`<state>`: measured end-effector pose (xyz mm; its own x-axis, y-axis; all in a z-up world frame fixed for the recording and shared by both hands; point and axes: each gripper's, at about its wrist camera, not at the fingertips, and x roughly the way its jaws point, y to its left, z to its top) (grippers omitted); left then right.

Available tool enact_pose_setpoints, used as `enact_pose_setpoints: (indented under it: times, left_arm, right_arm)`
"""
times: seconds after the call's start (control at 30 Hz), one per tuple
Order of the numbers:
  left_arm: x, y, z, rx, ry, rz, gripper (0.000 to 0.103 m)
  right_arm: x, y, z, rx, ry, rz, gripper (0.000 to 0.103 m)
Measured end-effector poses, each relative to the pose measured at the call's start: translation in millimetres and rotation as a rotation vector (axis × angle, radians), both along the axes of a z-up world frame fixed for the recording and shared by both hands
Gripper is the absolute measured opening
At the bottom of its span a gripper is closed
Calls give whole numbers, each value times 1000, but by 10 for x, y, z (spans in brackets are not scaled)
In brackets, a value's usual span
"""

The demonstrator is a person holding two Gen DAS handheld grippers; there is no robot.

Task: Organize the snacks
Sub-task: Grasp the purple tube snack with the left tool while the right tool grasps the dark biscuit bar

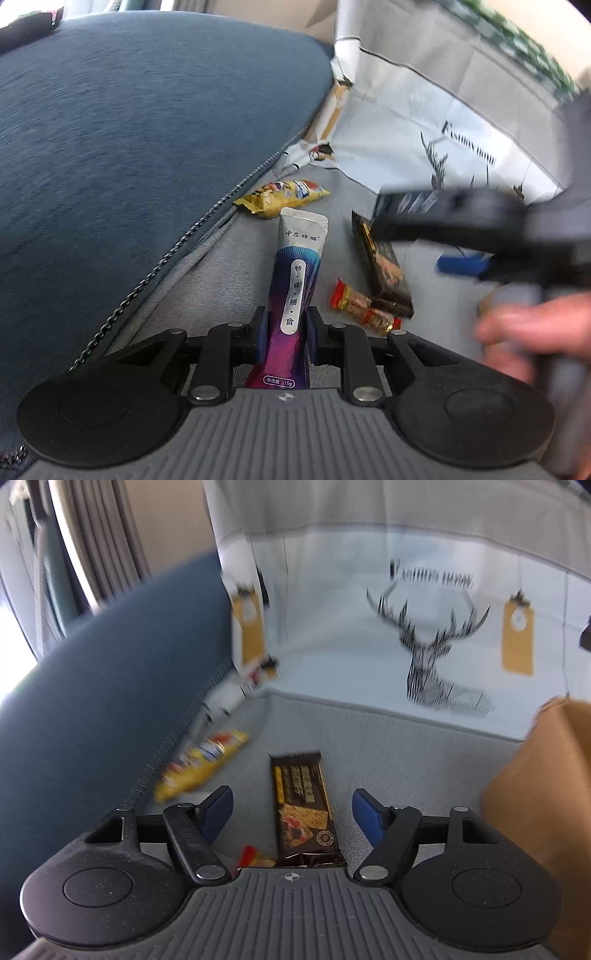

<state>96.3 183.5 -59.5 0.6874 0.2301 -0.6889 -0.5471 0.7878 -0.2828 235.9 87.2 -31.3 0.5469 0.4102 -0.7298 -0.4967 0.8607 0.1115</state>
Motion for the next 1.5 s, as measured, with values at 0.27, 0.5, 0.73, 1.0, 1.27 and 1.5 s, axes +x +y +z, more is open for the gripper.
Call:
enact_pose_setpoints:
  times: [0.27, 0.5, 0.73, 1.0, 1.27, 1.5]
  left_arm:
    - [-118, -1, 51, -45, -49, 6, 23]
    - [-103, 66, -14, -84, -37, 9, 23]
    - [-17, 114, -70, -110, -21, -1, 23]
    - [27, 104, -89, -106, 1, -7, 23]
    - [92, 64, -148, -71, 53, -7, 23]
    - [142, 31, -217, -39, 96, -25, 24]
  right_arm:
    - [280, 108, -335, -49, 63, -16, 70]
    - [229, 0, -302, -46, 31, -2, 40]
    - [-184, -355, 13, -60, -65, 1, 40]
    - [-830, -690, 32, -142, -71, -7, 40]
    - [-1060, -688, -268, -205, 18, 2, 40]
    - [-1036, -718, -332, -170, 64, 5, 41]
